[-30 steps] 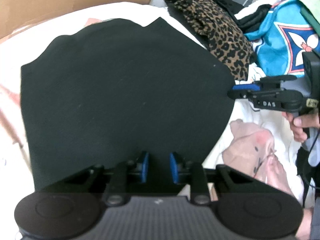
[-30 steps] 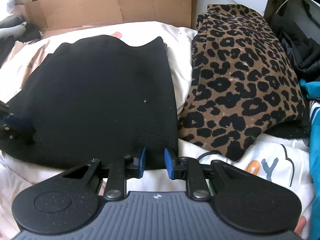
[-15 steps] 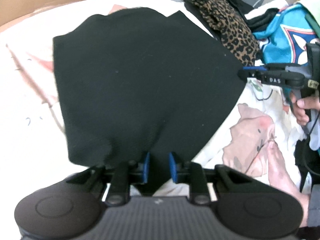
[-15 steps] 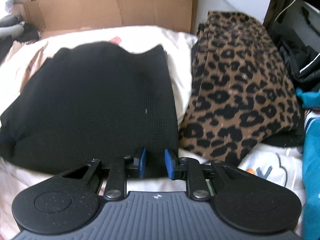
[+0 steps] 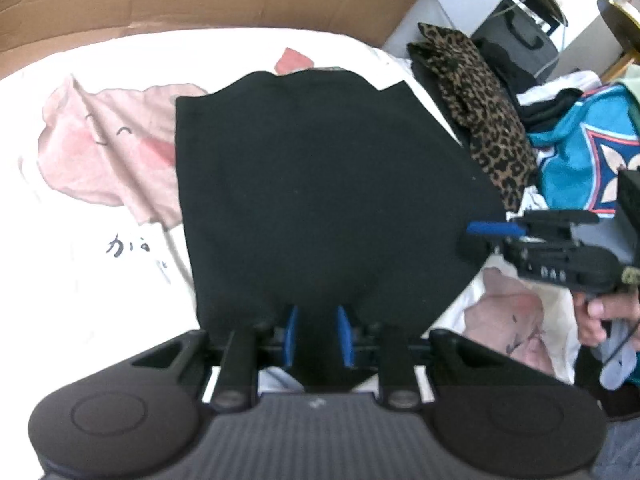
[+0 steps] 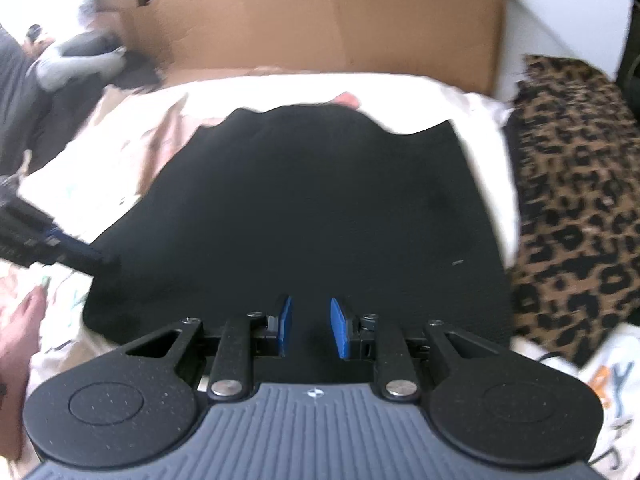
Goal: Fold clothes
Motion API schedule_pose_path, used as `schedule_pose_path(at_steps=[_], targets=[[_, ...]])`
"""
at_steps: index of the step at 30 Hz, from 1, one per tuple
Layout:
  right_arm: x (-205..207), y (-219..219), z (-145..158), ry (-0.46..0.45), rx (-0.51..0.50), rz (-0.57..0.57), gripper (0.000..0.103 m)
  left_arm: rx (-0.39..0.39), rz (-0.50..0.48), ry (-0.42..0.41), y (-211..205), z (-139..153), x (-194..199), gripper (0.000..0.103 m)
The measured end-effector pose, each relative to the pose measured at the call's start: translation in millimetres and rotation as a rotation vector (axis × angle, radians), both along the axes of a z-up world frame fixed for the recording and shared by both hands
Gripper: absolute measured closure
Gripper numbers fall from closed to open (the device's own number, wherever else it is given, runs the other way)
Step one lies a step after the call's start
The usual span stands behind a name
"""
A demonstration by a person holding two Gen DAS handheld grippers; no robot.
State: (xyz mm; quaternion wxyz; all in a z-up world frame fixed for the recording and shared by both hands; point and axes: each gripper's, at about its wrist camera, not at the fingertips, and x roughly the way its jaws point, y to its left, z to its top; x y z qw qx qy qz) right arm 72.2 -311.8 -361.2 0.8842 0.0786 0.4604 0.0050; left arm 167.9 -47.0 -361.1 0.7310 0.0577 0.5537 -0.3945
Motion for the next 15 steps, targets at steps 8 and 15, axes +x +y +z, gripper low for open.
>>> schedule_pose_path(at_steps=[8, 15], targets=[[0.3, 24.8, -16.2, 0.054, 0.021, 0.092, 0.071, 0.092, -0.047, 0.046, -14.0, -31.5, -2.2, 0.079], [-5.5, 17.8, -26.3, 0.063, 0.004, 0.091, 0.071, 0.104, -0.031, 0.077, 0.6, -38.1, -0.7, 0.082]])
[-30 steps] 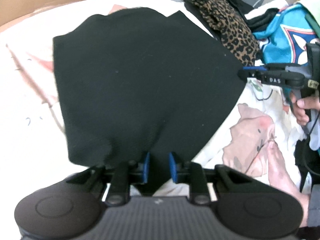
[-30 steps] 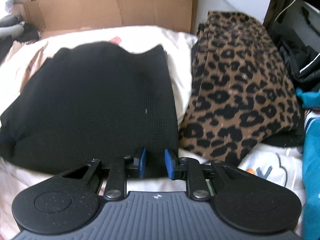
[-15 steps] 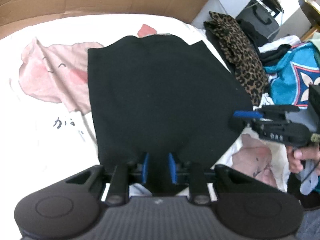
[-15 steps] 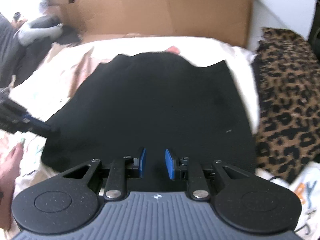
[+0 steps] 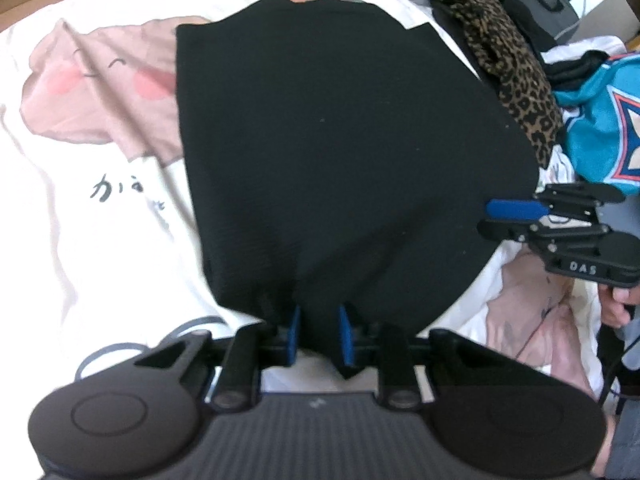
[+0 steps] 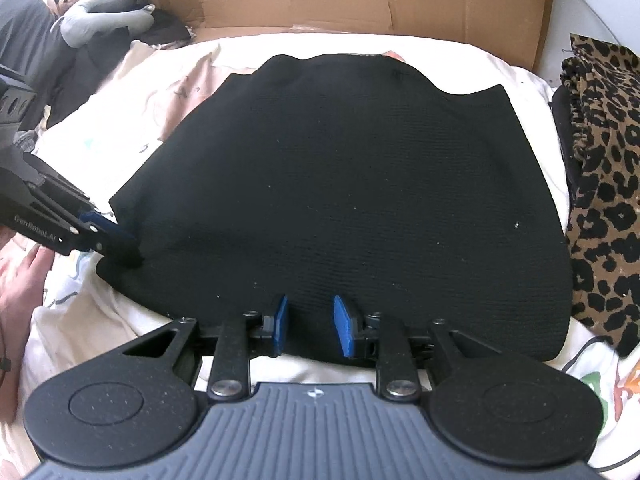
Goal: Fold clothes
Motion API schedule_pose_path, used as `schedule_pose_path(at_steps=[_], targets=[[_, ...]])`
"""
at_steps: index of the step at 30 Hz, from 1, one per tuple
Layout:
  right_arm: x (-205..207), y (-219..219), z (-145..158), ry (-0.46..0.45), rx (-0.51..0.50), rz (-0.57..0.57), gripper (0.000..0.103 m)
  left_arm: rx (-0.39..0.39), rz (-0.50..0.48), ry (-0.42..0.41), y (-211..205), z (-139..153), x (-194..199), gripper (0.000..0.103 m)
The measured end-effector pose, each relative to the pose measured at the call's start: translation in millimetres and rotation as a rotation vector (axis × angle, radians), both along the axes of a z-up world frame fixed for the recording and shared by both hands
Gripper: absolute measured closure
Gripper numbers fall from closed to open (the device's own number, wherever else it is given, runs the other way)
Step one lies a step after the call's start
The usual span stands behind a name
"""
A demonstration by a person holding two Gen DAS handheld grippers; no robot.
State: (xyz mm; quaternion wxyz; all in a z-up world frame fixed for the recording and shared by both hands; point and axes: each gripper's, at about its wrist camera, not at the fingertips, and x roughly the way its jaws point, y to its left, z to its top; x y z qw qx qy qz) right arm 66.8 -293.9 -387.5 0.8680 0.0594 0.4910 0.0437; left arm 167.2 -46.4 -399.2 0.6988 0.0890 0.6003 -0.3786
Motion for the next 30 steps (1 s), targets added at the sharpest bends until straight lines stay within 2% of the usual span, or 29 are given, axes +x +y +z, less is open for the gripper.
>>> schedule_pose_path(at_steps=[5, 10, 16, 20, 25, 30], targets=[[-3.9, -9.0, 0.6, 0.004, -0.006, -0.01, 0.072, 0.023, -0.048, -0.022, 10.4, 2.8, -8.9, 0.081], [-4.1, -7.2, 6.1, 0.008, -0.017, -0.01, 0.071, 0.045, -0.053, -0.025, 26.2, 14.4, -12.3, 0.082], [3.5, 8.5, 15.4, -0.027, 0.04, 0.033, 0.071, 0.0, -0.043, -0.039, 36.1, 34.1, -15.3, 0.081], [8.0, 27.9, 10.7, -0.014, 0.045, 0.086, 0.071, -0.041, -0.04, -0.031, 23.8, 34.9, -20.2, 0.081], [6.4, 49.5, 2.4, 0.018, 0.042, 0.144, 0.071, -0.102, -0.088, -0.039, -6.1, 28.7, -20.4, 0.081], [6.6, 67.0, 2.5, 0.033, 0.005, 0.207, 0.071, -0.024, -0.151, -0.028, -25.5, 1.4, -28.4, 0.081]])
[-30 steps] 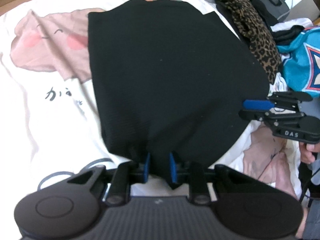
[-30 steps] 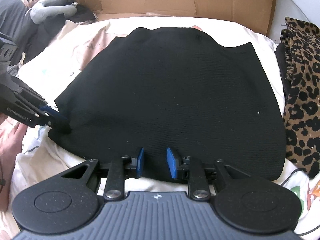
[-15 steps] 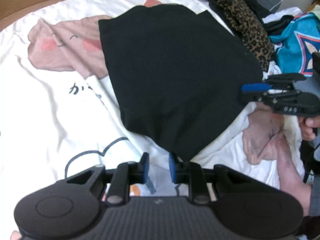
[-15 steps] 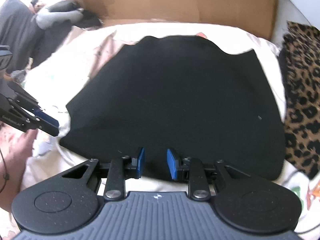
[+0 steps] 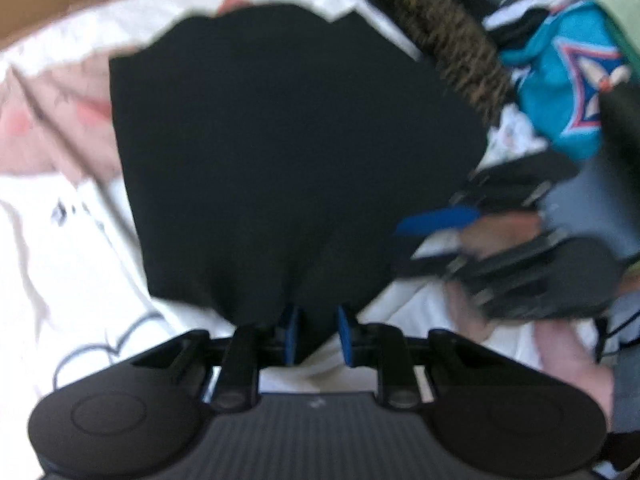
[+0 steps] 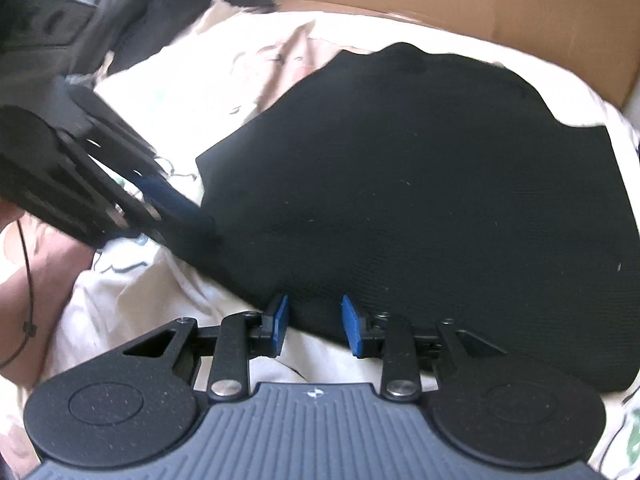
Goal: Fold clothes
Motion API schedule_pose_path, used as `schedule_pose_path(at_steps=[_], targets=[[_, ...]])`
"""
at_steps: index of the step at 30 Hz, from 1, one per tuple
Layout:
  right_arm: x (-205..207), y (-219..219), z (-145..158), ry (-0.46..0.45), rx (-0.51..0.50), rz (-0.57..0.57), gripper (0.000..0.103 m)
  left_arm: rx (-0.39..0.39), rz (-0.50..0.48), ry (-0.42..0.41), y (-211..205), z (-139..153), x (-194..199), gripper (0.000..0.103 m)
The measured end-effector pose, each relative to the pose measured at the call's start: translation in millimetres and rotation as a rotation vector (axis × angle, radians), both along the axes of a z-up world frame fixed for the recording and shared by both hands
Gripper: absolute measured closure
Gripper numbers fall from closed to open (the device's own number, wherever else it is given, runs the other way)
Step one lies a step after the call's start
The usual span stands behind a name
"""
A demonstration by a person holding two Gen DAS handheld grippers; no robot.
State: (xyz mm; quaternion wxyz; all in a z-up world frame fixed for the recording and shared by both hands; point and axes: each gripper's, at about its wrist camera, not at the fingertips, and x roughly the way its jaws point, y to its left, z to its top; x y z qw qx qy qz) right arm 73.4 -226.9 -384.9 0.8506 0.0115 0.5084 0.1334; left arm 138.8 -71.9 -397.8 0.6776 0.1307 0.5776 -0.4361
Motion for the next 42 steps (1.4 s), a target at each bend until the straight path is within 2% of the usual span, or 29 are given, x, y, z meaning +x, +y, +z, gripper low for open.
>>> schedule_pose_path(at_steps=[3, 7, 12, 15, 18, 20, 24, 27, 30, 42], targets=[[-3.5, -14.3, 13.2, -0.012, 0.038, -0.029, 0.07, 0.009, -0.025, -0.029, 0.0, -1.6, -2.4, 0.078], [-12.5, -50.4, 31.7, -0.043, 0.009, -0.133, 0.07, 0.025, -0.018, -0.021, 1.6, 3.7, -0.5, 0.08], [-27.6, -99.3, 45.6, -0.05, 0.001, -0.282, 0.07, 0.001, 0.087, 0.02, 26.1, 15.6, 8.0, 0.081], [-39.2, -125.0, 44.5, -0.046, 0.016, -0.396, 0.069, -0.015, 0.153, 0.059, 36.1, 14.7, 10.4, 0.076], [-52.5, -152.1, 36.7, -0.03, 0.084, -0.542, 0.069, -0.017, 0.184, 0.111, 42.3, 12.0, 9.9, 0.07], [-60.3, -170.4, 31.2, -0.027, 0.146, -0.657, 0.068, -0.039, 0.174, 0.123, 43.2, 10.4, 6.1, 0.06], [-72.2, -194.8, 20.6, -0.03, 0.197, -0.793, 0.064, -0.078, 0.243, 0.167, 48.0, 2.1, 6.7, 0.06], [-80.5, -206.8, 12.4, -0.032, 0.242, -0.865, 0.063, -0.099, 0.249, 0.177, 46.6, -2.2, 6.4, 0.06], [-85.0, -213.4, 5.3, -0.045, 0.321, -0.898, 0.063, -0.1, 0.255, 0.183, 44.1, -6.8, 7.2, 0.06], [-87.1, -222.6, -10.7, -0.074, 0.419, -0.953, 0.063, -0.098, 0.245, 0.179, 45.3, -5.1, 6.0, 0.061]])
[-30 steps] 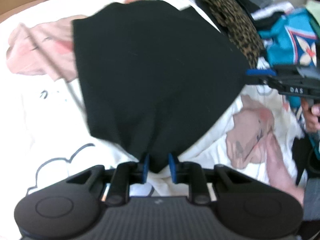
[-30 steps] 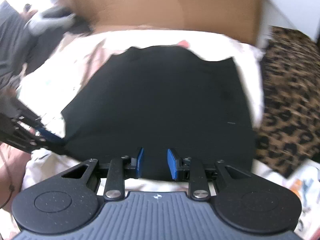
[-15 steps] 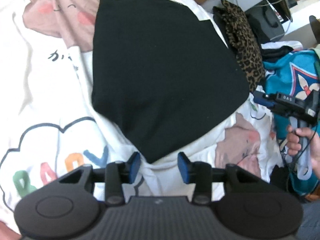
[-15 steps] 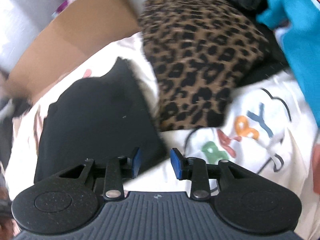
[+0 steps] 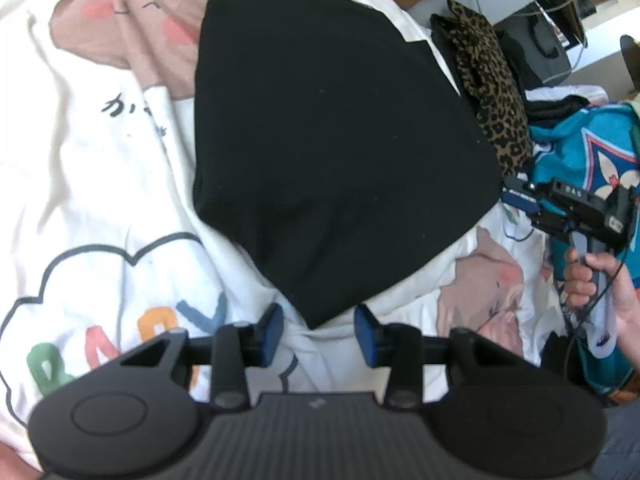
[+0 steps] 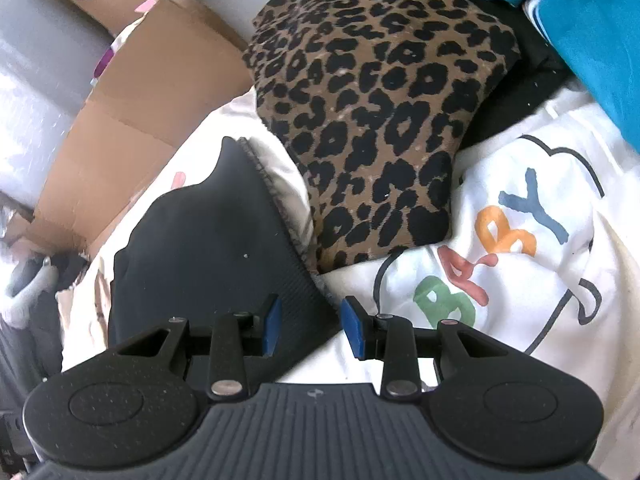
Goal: Fold clothes
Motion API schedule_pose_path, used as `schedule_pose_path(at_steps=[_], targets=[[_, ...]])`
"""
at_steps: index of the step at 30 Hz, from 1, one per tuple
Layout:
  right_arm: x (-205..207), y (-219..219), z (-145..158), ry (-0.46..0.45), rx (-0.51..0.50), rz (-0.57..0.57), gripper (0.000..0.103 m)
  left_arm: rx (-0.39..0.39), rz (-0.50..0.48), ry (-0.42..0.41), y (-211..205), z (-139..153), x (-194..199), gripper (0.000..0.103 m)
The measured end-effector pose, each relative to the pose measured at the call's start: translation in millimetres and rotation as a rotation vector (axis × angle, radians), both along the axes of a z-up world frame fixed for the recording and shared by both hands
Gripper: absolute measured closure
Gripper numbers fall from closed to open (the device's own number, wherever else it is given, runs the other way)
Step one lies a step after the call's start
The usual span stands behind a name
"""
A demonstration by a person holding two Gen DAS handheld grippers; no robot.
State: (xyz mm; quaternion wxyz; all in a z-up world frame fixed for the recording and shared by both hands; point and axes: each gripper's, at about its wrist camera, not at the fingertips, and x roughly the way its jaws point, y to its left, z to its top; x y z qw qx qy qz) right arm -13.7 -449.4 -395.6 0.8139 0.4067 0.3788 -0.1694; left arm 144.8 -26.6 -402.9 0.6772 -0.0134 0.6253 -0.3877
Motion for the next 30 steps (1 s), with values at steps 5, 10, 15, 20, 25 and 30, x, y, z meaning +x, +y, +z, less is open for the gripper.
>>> schedule_pose_path(at_steps=[5, 10, 15, 20, 25, 30], targets=[[-3.1, 1.3, -8.0, 0.004, 0.073, -0.014, 0.063, 0.027, -0.027, -0.026, 1.1, 6.3, -2.9, 0.063], [-6.8, 11.8, -20.4, 0.005, 0.15, 0.004, 0.063, -0.003, 0.013, 0.007, 5.8, 2.3, -0.5, 0.063], [-0.7, 12.2, -32.6, -0.025, 0.206, -0.014, 0.063, -0.034, 0.014, 0.007, 2.2, -1.1, -1.7, 0.063], [0.8, 5.1, -36.9, -0.057, 0.254, -0.045, 0.082, -0.067, 0.034, 0.021, 7.5, -3.0, -1.1, 0.063], [-2.6, 4.9, -34.2, -0.084, 0.28, -0.059, 0.083, -0.098, 0.04, 0.029, 11.1, -4.4, -1.7, 0.063], [1.5, 11.4, -41.7, -0.085, 0.297, -0.039, 0.07, -0.088, 0.012, -0.032, 1.6, -1.8, -11.7, 0.054]])
